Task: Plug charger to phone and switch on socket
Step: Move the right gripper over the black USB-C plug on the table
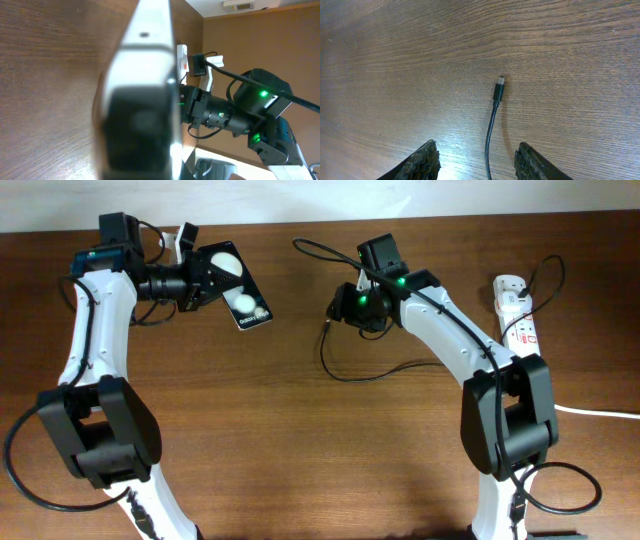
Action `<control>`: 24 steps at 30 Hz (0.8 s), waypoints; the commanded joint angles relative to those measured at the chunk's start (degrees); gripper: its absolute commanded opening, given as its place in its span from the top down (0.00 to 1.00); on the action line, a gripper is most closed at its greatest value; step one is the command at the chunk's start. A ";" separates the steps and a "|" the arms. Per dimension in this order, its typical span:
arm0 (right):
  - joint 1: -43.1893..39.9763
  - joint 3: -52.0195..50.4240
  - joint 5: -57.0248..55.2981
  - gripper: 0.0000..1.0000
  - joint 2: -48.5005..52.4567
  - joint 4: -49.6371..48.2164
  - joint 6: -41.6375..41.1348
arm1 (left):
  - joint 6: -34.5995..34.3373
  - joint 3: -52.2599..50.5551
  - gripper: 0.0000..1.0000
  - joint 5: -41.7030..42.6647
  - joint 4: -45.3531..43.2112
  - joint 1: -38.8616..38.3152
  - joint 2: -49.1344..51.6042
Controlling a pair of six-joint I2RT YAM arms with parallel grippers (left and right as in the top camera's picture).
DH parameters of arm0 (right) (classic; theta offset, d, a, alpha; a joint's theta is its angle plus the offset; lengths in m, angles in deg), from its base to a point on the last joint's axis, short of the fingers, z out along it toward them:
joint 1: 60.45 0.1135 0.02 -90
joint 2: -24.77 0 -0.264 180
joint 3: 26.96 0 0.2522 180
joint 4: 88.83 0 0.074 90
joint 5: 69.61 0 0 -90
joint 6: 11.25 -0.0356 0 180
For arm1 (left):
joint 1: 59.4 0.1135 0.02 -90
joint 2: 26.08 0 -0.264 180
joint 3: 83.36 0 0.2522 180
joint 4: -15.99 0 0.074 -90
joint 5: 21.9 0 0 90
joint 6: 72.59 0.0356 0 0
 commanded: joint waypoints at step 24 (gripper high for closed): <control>2.36 1.16 0.35 0.52 4.81 -1.18 -1.16 | 1.79 0.52 1.00 2.40 0.48 0.09 -1.68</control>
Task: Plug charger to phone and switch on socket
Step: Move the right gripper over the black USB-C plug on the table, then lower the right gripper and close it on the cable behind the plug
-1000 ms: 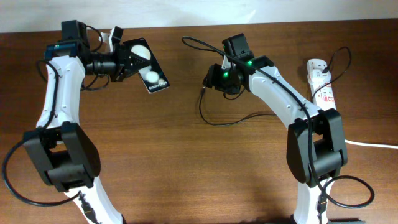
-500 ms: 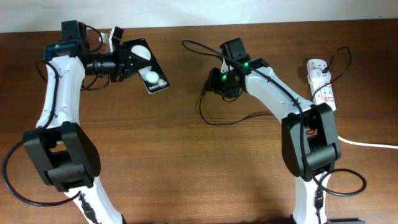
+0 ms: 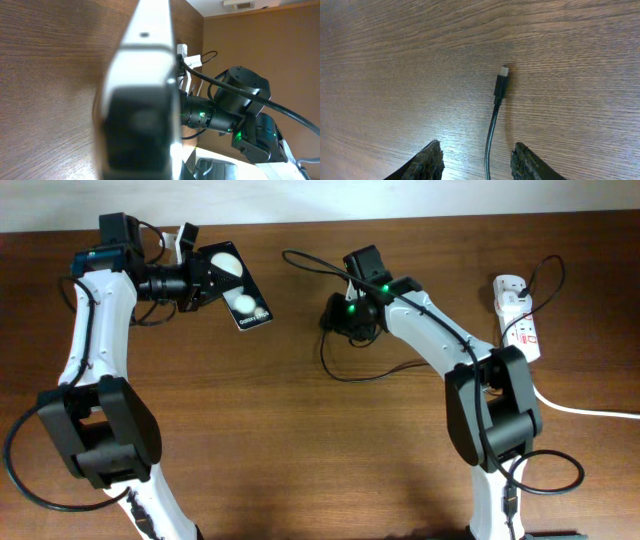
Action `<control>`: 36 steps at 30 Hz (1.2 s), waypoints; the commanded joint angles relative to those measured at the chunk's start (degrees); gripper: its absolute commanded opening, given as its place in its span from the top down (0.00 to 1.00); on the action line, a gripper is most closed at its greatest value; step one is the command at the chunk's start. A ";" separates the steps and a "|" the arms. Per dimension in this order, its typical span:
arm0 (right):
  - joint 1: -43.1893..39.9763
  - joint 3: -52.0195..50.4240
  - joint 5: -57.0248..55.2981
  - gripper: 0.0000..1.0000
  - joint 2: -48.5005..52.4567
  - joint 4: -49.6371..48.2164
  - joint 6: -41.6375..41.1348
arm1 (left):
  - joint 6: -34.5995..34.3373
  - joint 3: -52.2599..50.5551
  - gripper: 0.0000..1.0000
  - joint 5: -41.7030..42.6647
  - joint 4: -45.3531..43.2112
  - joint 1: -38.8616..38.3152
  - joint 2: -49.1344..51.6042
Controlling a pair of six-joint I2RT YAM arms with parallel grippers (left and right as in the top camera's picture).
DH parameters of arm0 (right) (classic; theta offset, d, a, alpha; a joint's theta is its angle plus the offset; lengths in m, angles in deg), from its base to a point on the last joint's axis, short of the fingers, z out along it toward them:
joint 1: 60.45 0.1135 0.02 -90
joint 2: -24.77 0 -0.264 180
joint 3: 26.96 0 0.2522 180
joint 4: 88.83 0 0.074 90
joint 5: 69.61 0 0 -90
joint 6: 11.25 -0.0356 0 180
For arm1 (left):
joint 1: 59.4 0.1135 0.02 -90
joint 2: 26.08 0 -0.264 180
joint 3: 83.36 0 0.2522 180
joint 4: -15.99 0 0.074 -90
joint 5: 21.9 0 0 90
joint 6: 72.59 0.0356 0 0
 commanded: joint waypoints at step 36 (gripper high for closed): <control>0.24 0.96 -2.10 0.53 0.96 0.24 -1.16 | 2.25 0.52 1.00 2.38 1.53 0.09 -1.68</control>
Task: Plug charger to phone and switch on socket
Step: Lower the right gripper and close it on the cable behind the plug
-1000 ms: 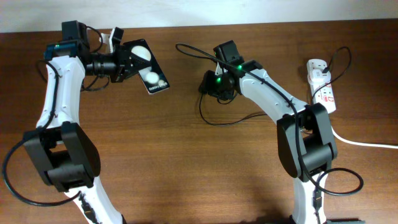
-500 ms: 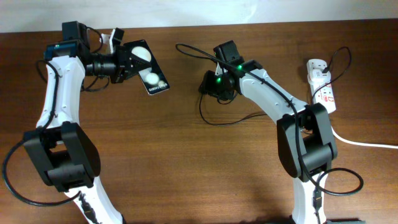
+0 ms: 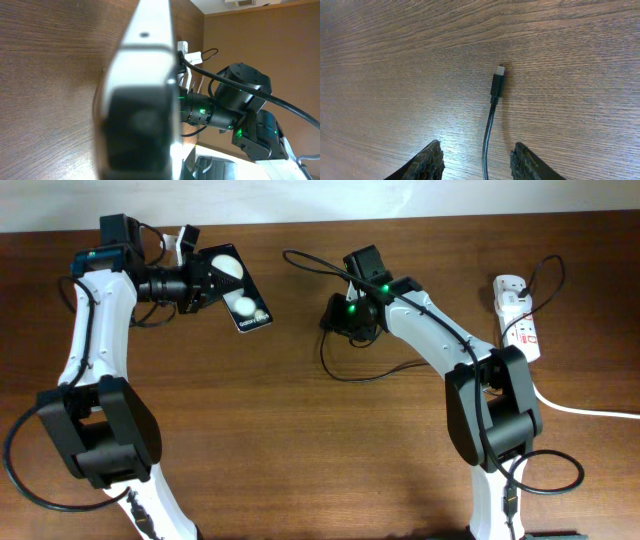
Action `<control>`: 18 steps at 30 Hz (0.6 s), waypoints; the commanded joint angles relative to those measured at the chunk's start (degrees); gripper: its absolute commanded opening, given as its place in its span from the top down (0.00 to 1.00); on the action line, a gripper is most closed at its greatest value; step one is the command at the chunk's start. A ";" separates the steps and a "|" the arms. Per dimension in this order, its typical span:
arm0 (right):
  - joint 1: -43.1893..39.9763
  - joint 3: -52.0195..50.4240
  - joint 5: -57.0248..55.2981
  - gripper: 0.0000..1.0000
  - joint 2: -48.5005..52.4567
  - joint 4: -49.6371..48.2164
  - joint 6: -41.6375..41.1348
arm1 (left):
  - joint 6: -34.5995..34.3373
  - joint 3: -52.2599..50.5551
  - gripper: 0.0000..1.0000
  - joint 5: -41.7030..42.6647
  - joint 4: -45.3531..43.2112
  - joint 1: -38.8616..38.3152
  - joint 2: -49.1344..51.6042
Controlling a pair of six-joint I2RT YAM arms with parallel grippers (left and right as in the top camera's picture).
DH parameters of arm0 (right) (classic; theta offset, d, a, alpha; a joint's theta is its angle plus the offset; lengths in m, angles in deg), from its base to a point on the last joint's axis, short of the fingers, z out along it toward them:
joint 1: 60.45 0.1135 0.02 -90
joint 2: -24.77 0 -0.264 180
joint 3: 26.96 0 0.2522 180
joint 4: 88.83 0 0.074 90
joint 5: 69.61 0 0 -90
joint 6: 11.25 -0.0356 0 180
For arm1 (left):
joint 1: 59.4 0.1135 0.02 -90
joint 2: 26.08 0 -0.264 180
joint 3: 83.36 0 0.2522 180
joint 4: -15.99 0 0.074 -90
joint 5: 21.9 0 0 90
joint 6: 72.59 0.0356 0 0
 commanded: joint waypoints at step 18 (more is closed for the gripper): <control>1.55 0.96 -0.46 0.59 5.44 -2.36 -2.01 | 1.38 0.52 1.00 2.32 0.07 0.09 -1.68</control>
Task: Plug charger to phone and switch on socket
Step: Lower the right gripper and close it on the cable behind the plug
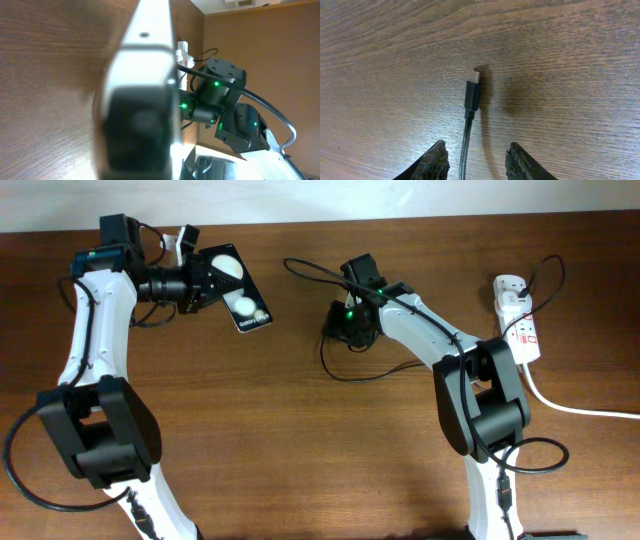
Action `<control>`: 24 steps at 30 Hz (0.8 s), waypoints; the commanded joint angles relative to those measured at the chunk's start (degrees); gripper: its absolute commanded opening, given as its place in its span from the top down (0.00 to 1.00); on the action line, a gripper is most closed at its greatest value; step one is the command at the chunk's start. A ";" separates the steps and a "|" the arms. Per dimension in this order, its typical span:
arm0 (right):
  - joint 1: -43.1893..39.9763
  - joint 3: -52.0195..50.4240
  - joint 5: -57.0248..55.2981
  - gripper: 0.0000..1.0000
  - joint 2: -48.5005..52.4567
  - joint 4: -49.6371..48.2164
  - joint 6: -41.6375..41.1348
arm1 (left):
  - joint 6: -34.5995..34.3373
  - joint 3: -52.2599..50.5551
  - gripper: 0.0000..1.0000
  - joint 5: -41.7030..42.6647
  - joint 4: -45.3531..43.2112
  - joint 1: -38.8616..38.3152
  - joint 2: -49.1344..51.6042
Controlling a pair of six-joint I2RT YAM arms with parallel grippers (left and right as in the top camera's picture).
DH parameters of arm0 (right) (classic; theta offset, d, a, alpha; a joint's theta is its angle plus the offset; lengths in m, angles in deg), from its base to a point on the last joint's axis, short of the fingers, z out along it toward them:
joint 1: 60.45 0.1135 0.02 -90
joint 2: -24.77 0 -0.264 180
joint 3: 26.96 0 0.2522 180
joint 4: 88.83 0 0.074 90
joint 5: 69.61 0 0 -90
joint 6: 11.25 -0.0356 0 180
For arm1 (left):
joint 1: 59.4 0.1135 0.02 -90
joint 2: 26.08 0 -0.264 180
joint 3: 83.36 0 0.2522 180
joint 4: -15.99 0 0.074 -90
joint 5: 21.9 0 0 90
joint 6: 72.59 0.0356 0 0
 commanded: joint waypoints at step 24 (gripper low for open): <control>2.75 0.85 -2.51 0.67 3.67 -3.54 -3.06 | 1.36 0.52 1.00 1.49 0.44 0.07 -1.68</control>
